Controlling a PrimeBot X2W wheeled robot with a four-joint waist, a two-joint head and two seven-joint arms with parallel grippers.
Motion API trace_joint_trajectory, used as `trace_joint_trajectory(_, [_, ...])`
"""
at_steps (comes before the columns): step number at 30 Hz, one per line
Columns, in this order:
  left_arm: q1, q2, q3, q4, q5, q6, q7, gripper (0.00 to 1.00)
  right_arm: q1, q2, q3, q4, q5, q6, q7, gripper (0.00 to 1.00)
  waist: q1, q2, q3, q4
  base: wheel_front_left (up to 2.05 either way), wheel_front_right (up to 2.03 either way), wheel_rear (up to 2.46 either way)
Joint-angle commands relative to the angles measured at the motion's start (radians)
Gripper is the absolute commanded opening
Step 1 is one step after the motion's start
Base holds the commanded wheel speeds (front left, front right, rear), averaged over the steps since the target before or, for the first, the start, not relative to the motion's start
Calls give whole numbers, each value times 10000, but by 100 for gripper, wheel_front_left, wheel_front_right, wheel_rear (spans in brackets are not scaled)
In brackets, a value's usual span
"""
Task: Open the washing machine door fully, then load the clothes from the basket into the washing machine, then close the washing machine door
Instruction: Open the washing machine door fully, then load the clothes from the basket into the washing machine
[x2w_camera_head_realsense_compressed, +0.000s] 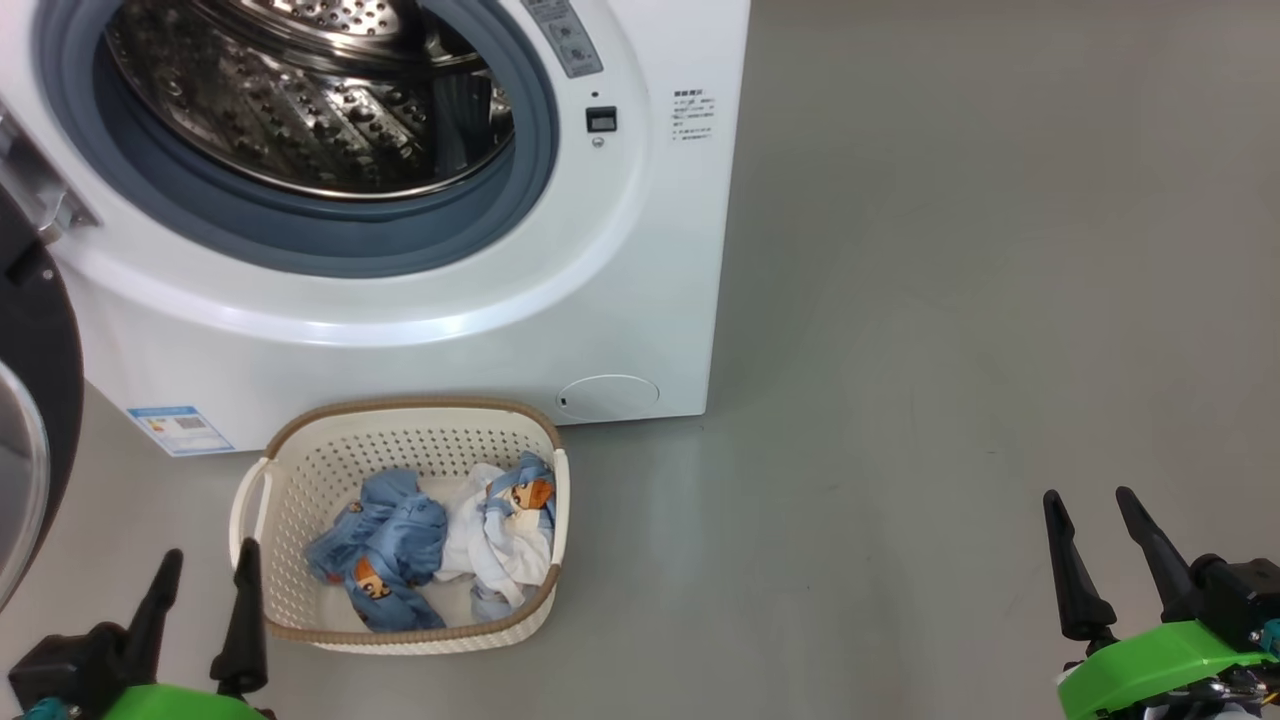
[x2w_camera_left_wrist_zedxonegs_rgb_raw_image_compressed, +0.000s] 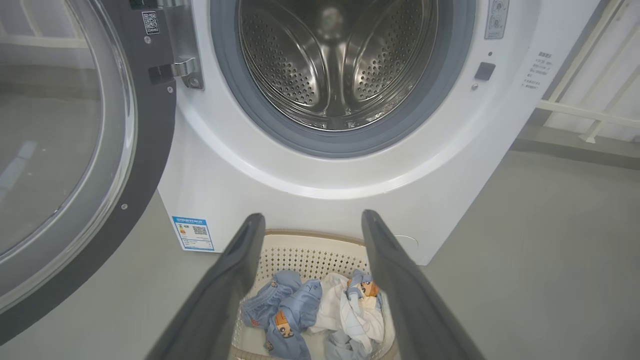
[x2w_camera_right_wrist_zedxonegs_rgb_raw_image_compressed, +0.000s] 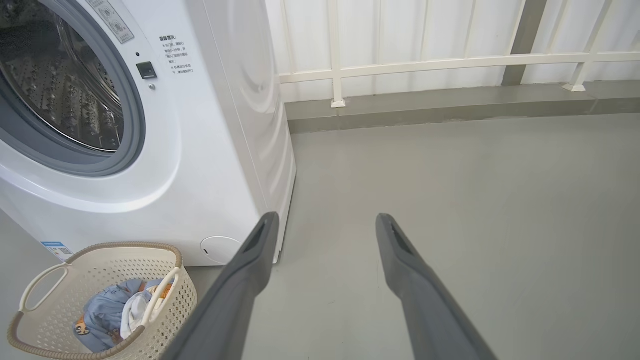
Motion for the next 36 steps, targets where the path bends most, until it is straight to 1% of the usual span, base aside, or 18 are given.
trace_joint_trajectory(1, [-120, 252, 303, -258, -82, -15, -63, 100, 8, -108, 208, -278, 41, 16, -122, 100, 0, 0, -20, -49, 0, 0, 0])
trace_joint_trajectory(12, [-57, 391, 8, -335, -142, -15, -63, 100, 83, -67, 207, -261, 22, 16, -122, 100, 0, 0, -86, -194, 0, 0, 0])
trace_joint_trajectory(28, [-34, 495, -152, -344, -181, -15, -63, 100, 131, -63, 242, -306, 14, 16, -122, 100, 0, 0, -120, -177, 0, -1, 1])
trace_joint_trajectory(36, [-118, 622, -271, -411, -307, -15, -63, 100, 55, -18, 230, -327, 9, 16, -122, 100, 0, 0, 22, -174, 46, -95, 49])
